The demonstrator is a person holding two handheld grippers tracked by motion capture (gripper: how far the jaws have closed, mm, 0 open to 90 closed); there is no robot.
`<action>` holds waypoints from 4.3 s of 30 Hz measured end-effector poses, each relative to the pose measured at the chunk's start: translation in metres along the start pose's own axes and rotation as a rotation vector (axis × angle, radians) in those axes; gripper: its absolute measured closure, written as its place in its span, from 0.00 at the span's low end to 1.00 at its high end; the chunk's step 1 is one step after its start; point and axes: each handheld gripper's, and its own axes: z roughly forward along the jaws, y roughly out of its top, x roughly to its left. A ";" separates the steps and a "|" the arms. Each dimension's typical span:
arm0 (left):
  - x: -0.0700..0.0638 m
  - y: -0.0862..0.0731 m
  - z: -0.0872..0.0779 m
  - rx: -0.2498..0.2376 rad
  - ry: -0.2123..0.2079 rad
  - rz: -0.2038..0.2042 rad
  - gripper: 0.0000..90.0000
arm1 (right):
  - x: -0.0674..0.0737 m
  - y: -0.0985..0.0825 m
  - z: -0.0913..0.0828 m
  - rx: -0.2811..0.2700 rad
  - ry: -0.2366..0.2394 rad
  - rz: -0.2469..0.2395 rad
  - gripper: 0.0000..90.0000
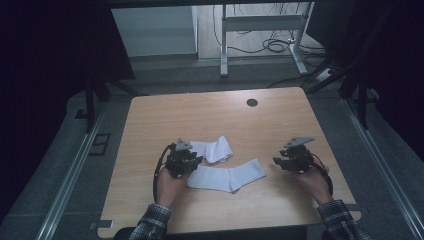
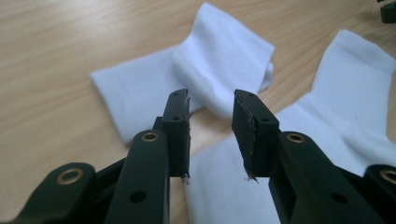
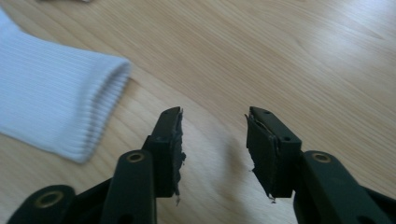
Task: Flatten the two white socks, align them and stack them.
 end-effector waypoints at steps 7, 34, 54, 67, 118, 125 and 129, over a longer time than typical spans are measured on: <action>0.002 0.021 0.031 0.067 -0.013 -0.006 0.75 | -0.018 -0.011 0.003 0.003 -0.015 0.046 0.52; -0.002 0.090 0.031 -0.004 0.003 -0.022 0.93 | -0.027 -0.019 0.008 -0.012 0.010 0.076 0.43; -0.057 0.197 -0.005 -0.193 -0.036 0.091 0.93 | -0.026 -0.020 0.008 -0.024 0.017 0.067 0.41; -0.022 0.162 -0.001 -0.129 0.043 0.028 0.93 | -0.025 -0.020 0.009 -0.026 0.013 0.071 0.40; 0.060 -0.035 0.026 0.034 0.144 -0.047 0.33 | -0.022 -0.017 0.009 -0.014 -0.010 0.097 0.43; 0.061 -0.038 0.026 0.016 0.148 -0.044 0.28 | -0.020 -0.003 0.014 -0.005 0.036 0.120 0.47; 0.061 -0.038 0.026 0.016 0.148 -0.045 0.28 | -0.018 0.014 0.017 -0.021 0.055 0.131 0.47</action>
